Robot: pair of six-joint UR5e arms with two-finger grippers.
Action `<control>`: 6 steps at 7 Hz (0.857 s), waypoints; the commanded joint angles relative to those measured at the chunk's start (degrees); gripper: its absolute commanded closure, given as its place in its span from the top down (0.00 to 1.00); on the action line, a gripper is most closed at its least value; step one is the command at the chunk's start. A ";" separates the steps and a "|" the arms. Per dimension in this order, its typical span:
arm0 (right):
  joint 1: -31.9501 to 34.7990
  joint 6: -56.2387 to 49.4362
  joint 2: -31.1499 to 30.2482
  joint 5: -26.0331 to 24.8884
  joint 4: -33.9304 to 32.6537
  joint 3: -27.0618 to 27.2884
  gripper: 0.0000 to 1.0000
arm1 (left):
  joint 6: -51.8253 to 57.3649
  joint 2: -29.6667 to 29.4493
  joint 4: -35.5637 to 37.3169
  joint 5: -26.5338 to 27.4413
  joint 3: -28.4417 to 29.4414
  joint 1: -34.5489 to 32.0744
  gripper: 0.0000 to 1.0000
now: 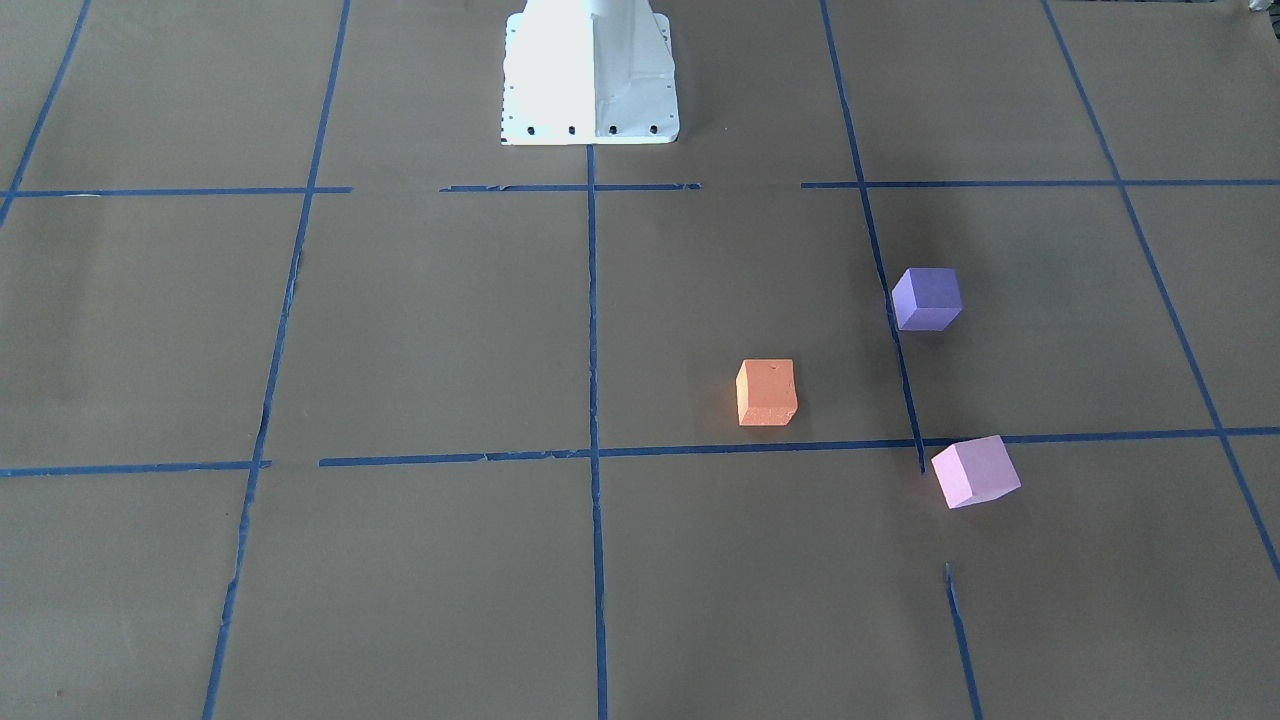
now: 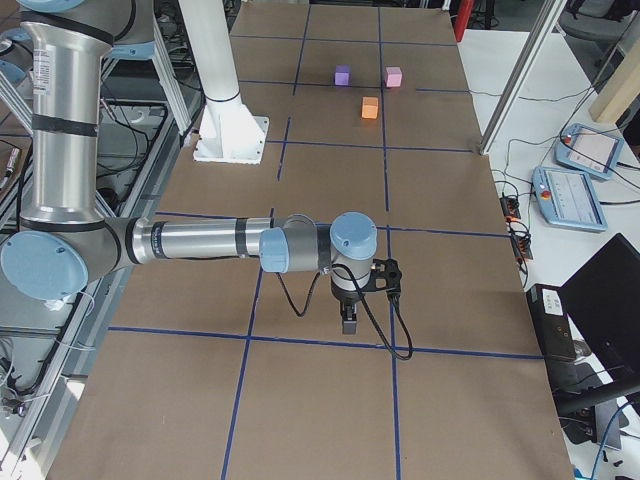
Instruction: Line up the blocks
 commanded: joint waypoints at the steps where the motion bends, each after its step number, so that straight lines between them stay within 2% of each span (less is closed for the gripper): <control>1: 0.00 0.00 0.00 0.00 0.00 0.00 1.00 | -0.89 -2.18 -1.27 0.35 1.49 2.42 1.00; 4: 0.00 0.00 0.00 0.00 0.00 0.09 1.00 | -0.89 -4.74 -1.27 0.25 1.32 2.61 1.00; 6: 0.00 0.00 0.00 0.00 0.00 0.00 1.00 | -0.63 -4.83 -1.45 -0.36 3.61 3.13 1.00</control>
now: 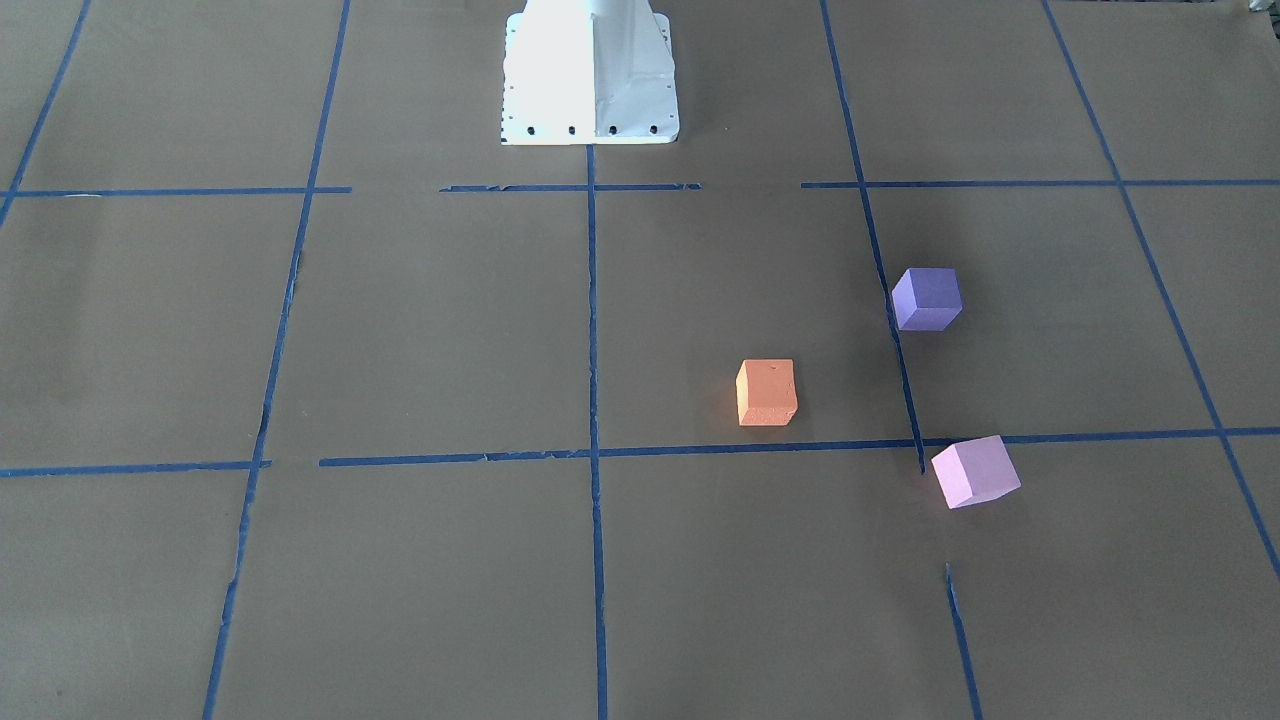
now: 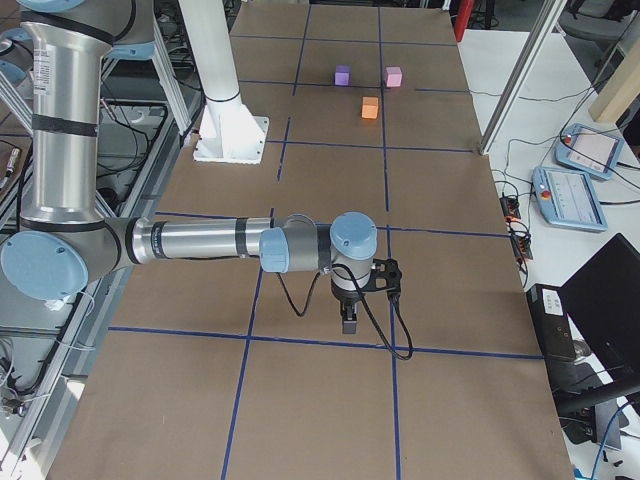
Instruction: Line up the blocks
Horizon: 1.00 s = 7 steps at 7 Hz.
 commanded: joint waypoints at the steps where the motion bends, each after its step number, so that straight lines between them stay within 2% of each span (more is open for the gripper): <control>1: 0.00 0.00 0.00 -0.04 0.00 0.06 1.00 | 0.17 -0.02 0.07 0.53 1.85 2.66 1.00; 2: 0.00 0.00 0.00 -0.04 0.00 0.06 1.00 | 0.18 -0.45 0.07 0.54 3.25 6.60 1.00; 3: 0.00 0.00 0.00 -0.04 0.00 0.06 1.00 | 0.26 -1.59 0.07 0.37 3.35 6.81 1.00; 4: 0.00 0.00 0.00 -0.04 0.00 -0.03 1.00 | -2.78 -1.25 -0.37 0.28 1.09 6.99 1.00; 5: 0.00 0.00 0.00 -0.04 0.00 0.06 1.00 | -7.16 -2.82 -0.37 0.01 0.90 9.60 1.00; 7: 0.00 0.00 0.00 0.05 0.00 0.06 1.00 | -22.52 -8.77 -0.37 -0.07 0.02 15.32 1.00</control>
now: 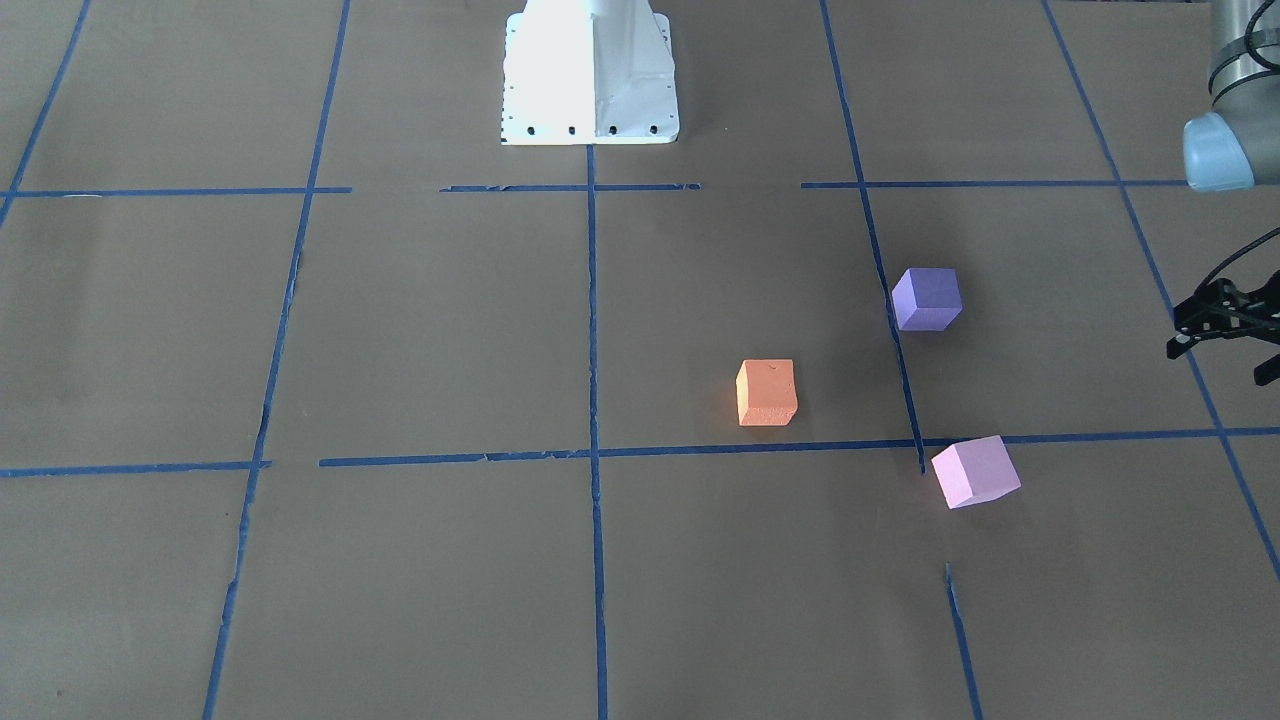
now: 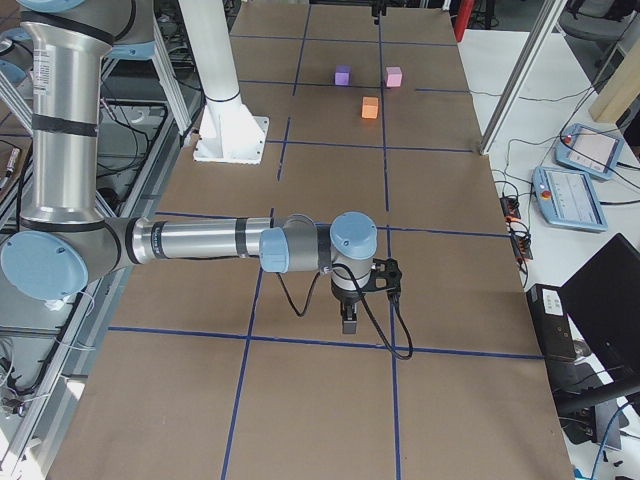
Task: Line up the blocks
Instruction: 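Reach the left gripper in toward the orange cube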
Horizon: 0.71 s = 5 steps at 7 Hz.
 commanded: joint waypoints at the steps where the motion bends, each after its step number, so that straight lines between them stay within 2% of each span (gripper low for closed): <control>1: 0.00 0.00 0.00 -0.01 0.00 -0.04 1.00 | -16.51 -7.13 -0.02 0.25 -1.87 7.37 1.00; 3: 0.00 0.00 0.00 -0.02 0.00 -0.04 1.00 | -33.84 -15.91 0.07 2.26 -1.01 20.71 1.00; 4: 0.00 0.00 0.00 -0.02 0.00 0.05 1.00 | -38.26 -20.39 -0.02 11.85 -0.92 23.99 1.00; 5: 0.00 0.00 0.00 -0.02 0.00 -0.04 1.00 | -41.78 -22.35 -0.02 14.47 0.56 27.16 1.00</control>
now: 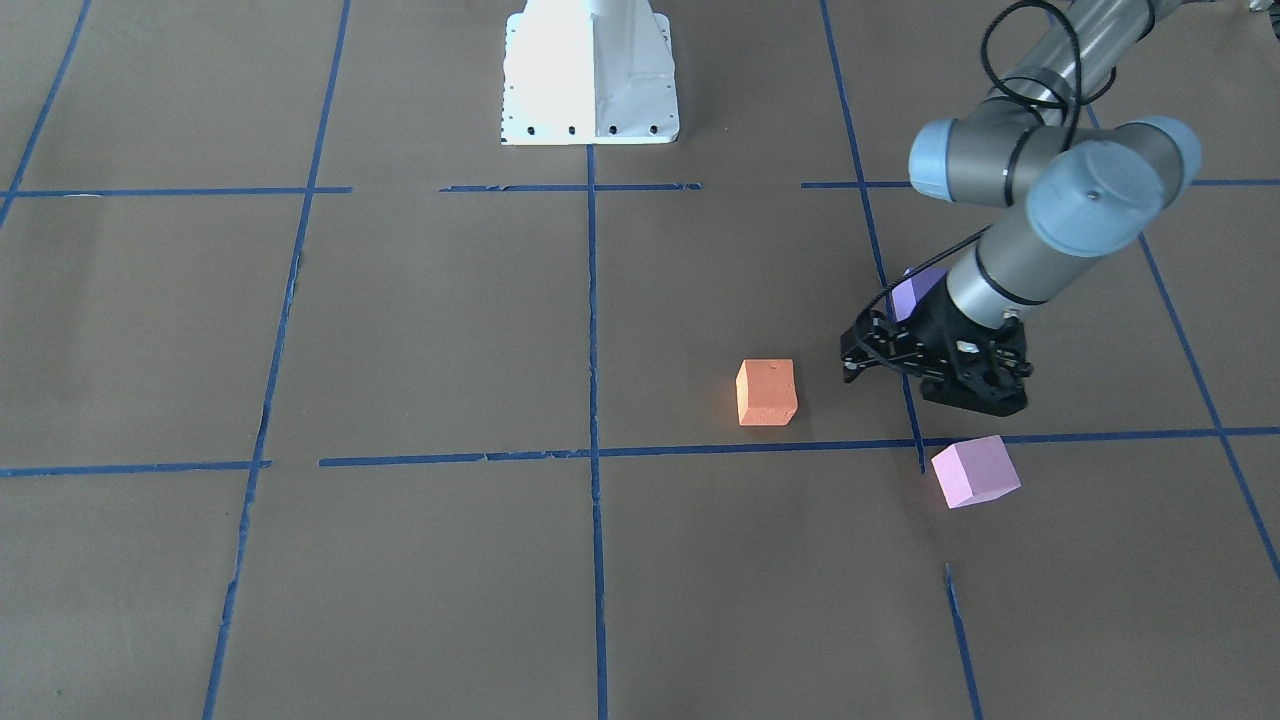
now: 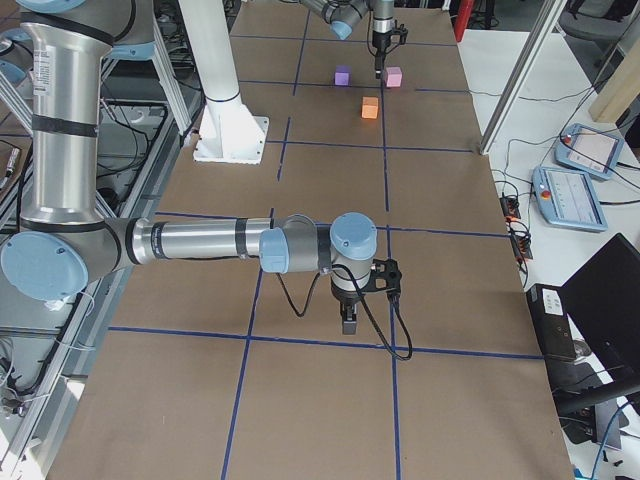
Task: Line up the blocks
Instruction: 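Reach the left gripper in toward the orange cube, then lower the left gripper and grasp the orange cube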
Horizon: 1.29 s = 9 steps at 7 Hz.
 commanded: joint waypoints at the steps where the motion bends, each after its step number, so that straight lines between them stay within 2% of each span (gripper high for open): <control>1: 0.00 0.00 0.00 0.00 0.00 0.06 1.00 | -7.23 -4.42 0.14 5.71 2.60 5.61 1.00; 2: 0.00 0.00 0.00 0.00 0.00 0.06 1.00 | -11.86 -6.52 0.14 7.89 4.79 7.01 1.00; 4: 0.00 0.00 0.00 0.00 0.00 0.06 1.00 | -12.87 -6.36 0.14 12.20 5.78 8.78 1.00; 6: 0.00 0.00 0.00 0.00 0.00 -0.02 1.00 | -13.05 -6.19 0.23 12.48 7.44 10.97 1.00; 7: 0.00 0.00 0.00 0.00 0.00 0.06 1.00 | -13.05 -6.19 0.14 12.48 7.80 11.59 0.73; 8: 0.00 0.00 0.00 0.00 0.00 -0.02 1.00 | -12.96 -6.19 0.31 11.79 7.37 11.42 0.01; 9: 0.00 0.00 0.00 0.00 0.00 0.06 1.00 | -12.52 -6.19 0.58 11.17 6.75 10.38 0.00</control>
